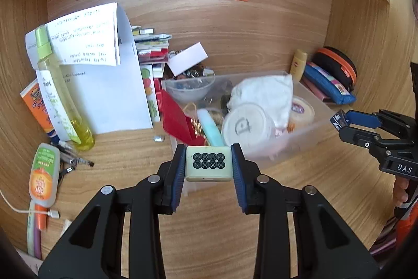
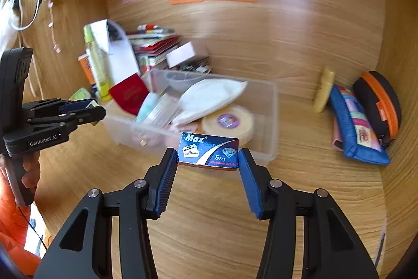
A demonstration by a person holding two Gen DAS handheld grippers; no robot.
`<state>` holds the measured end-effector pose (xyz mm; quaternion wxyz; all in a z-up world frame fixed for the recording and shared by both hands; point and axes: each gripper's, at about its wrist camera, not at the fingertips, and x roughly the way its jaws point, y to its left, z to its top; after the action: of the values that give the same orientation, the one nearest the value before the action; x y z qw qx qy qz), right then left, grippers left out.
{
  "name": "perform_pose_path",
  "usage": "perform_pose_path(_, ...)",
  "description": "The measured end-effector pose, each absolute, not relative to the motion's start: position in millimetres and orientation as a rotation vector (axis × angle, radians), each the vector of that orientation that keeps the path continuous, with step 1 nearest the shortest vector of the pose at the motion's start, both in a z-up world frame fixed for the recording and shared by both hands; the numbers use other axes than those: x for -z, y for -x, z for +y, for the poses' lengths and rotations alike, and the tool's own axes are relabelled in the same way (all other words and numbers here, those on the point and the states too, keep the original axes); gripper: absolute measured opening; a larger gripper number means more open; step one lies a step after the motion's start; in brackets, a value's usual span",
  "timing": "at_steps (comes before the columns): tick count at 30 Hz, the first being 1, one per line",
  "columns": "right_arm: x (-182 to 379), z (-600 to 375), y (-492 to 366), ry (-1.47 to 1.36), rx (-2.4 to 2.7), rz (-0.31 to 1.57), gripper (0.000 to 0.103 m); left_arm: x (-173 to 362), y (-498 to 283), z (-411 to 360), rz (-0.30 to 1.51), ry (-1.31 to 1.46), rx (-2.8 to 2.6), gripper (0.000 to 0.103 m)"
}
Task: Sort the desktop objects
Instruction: 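Lower the green block into the box with the left tool while the right tool drops the Max box in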
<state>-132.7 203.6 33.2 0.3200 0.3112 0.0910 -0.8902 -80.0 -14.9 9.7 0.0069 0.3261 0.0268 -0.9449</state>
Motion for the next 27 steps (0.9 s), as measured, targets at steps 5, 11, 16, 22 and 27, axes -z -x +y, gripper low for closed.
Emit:
perform_pose_path(5,-39.0,204.0,149.6,-0.811,2.365,0.231,0.045,-15.1,95.1,-21.4,0.102,-1.004,2.947,0.033)
perform_pose_path(11,-42.9,198.4,164.6,-0.793,2.369,0.198,0.045,-9.7,113.1,-25.8,0.115,-1.032,2.932,0.033)
perform_pose_path(16,-39.0,188.1,184.2,-0.812,2.375,0.185,0.045,3.0,124.8,-28.5,0.132,-1.073,2.925,0.033)
perform_pose_path(22,-19.3,179.9,200.6,-0.879,2.350,0.186,0.045,8.7,126.8,-23.1,0.080,-1.069,2.942,0.033)
perform_pose_path(27,-15.1,180.8,203.6,-0.884,2.342,0.190,0.046,12.7,129.2,-17.5,0.020,-1.076,2.936,0.036)
